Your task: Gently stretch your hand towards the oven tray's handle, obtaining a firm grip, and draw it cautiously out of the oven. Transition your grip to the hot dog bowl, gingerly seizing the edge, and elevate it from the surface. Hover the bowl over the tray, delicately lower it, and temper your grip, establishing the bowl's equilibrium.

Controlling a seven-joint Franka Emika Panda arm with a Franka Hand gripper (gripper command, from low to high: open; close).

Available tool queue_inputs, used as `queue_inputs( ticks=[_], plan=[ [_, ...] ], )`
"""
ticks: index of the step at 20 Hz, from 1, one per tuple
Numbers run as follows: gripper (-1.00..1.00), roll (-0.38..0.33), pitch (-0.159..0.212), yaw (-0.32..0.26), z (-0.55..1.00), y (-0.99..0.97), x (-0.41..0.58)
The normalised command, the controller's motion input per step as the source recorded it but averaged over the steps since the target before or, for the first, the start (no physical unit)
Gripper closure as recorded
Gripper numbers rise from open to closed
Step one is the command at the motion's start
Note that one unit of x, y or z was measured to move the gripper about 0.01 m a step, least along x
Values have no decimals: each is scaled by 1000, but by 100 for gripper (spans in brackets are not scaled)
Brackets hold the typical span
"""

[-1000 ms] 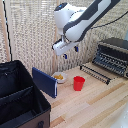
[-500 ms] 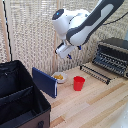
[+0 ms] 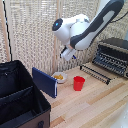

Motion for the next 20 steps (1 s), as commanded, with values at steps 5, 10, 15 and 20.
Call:
queue_inputs(
  ticks=[5,10,15,20],
  plan=[
    [-100,-251,0,80,-103,-395,214],
    [-100,-242,0,58,-193,-425,137],
    [-100,-222,0,32,-149,-503,83],
    [-100,-141,0,12,-118,-671,149]
  ],
)
